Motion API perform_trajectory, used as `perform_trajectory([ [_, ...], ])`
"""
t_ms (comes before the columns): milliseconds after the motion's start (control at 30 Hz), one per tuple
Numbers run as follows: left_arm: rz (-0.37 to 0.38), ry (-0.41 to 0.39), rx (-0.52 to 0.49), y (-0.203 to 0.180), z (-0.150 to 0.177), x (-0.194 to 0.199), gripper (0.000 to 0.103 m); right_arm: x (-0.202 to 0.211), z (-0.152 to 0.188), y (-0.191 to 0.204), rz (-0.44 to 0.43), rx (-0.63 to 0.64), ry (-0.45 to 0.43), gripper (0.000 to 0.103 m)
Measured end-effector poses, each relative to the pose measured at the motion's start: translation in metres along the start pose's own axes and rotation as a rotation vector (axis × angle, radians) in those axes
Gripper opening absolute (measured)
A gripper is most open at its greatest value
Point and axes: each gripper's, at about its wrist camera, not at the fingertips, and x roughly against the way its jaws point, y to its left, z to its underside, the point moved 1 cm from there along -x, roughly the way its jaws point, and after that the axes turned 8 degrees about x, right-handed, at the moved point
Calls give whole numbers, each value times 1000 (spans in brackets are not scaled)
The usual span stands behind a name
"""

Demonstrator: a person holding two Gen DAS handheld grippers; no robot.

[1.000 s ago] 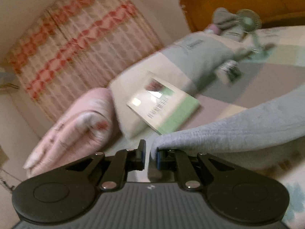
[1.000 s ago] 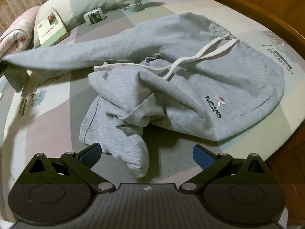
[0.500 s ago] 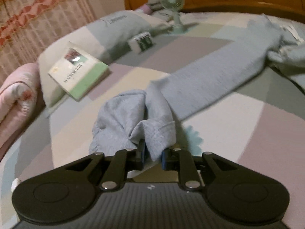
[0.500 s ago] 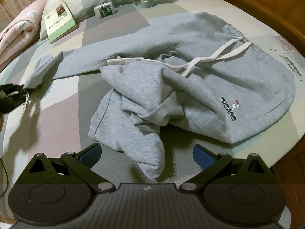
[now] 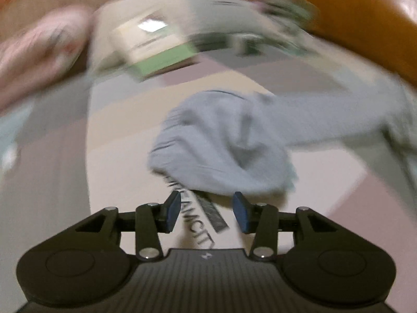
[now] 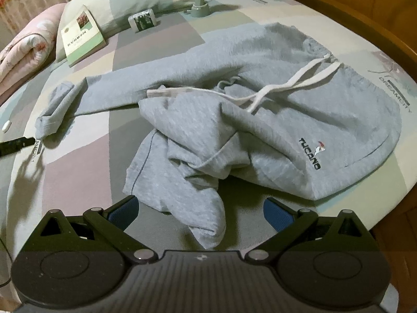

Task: Fold clothes
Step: 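Pull the grasped pant leg cuff outward with the left gripper to straighten it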

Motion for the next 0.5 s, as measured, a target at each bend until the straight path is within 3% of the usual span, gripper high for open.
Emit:
perform_trajectory([
  [133,85,25,319,38,-18,-20,40,2,0,-1,5,-4,-5,103],
  [267,139,78,529,61,-23,-49,39,1,0,-3,13,-9,-1,103],
  [367,165,65,611,69,-25,-64,39,0,1,-4,19,-13,2,103],
  [500,152,28,638,70,-33,-76,40,-1,-1,-5,26,-16,0,103],
])
